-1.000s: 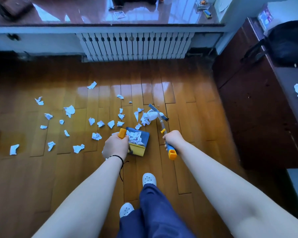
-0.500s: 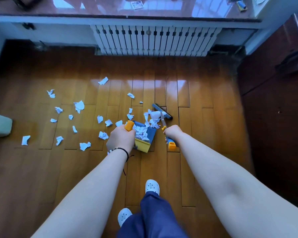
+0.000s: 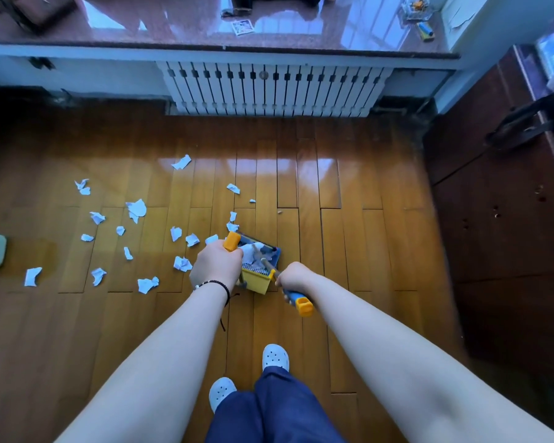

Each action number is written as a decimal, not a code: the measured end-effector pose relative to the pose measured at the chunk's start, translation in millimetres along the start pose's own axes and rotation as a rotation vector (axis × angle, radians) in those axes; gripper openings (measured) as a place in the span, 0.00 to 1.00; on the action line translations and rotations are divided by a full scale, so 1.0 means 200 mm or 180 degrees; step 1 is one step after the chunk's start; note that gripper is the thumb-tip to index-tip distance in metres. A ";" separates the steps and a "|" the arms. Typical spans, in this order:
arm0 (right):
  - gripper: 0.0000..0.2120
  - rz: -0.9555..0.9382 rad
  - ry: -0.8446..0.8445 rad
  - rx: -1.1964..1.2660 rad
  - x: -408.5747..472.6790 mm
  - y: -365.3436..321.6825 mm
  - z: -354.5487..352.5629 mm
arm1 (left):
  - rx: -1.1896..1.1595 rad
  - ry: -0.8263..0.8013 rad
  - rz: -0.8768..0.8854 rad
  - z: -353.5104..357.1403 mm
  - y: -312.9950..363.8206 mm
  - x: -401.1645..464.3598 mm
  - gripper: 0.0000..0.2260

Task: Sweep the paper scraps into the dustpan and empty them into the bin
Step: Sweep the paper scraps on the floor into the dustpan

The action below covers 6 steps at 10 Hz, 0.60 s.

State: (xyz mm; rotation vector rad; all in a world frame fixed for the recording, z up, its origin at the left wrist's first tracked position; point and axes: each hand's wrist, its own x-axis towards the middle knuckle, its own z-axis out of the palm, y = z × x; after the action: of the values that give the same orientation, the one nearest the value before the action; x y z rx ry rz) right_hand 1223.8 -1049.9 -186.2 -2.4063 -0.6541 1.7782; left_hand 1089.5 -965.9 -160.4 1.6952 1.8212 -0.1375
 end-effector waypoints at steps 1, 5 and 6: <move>0.13 0.0072 -0.0061 0.0080 -0.10 0.03 0.03 | -0.0059 -0.0002 0.0007 -0.02 -0.06 -0.02 0.12; 0.09 0.0179 0.0048 0.0811 -0.35 0.07 0.25 | -0.0267 -0.0025 0.0272 -0.13 -0.42 -0.11 0.13; 0.10 0.0180 0.0155 0.0954 -0.41 0.05 0.34 | -0.0276 -0.0025 0.0436 -0.18 -0.53 -0.13 0.13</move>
State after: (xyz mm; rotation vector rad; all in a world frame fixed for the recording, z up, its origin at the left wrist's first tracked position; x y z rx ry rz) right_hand 1143.5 -1101.8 -138.7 -2.2758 -0.2914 1.6915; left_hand 977.2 -987.9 -154.3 1.7489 1.6746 -0.0073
